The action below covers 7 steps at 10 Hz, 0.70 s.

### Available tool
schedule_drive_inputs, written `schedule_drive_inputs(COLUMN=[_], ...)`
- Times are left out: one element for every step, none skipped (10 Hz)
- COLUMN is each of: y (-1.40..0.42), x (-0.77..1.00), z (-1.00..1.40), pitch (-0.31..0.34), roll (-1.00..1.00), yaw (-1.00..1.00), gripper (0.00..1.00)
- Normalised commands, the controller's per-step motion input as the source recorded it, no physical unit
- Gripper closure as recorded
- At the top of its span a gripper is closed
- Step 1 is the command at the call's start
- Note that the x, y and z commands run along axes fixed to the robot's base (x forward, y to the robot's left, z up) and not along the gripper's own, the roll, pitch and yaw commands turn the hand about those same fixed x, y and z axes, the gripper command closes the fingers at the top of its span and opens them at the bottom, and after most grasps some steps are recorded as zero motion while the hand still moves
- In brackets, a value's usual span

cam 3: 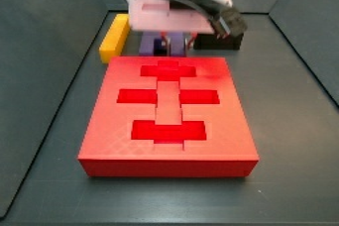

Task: Pick up the purple object. Move up. Place the purple object on the fixture. Regrasp the purple object. Move to above the board. Insert the purple object.
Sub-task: Move up, then place the purple object on the fixture.

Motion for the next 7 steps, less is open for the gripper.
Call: schedule_drive_inputs(y=[-0.01, 0.0, 0.0, 0.04, 0.11, 0.11, 0.12], x=[-0.07, -0.02, 0.0, 0.1, 0.25, 0.21, 0.25], z=[0.57, 0.2, 0.0, 0.14, 0.51, 0.73, 0.77], pitch=[0.025, -0.005, -0.069, -0.226, 0.0, -0.014, 0.009], roll=[-0.03, -0.07, -0.03, -0.19, -0.03, -0.06, 0.0], yaw=[0.04, 0.01, 0.0, 0.0, 0.0, 0.0, -0.07], gripper=[1.0, 1.0, 1.0, 1.0, 1.0, 1.0, 1.0])
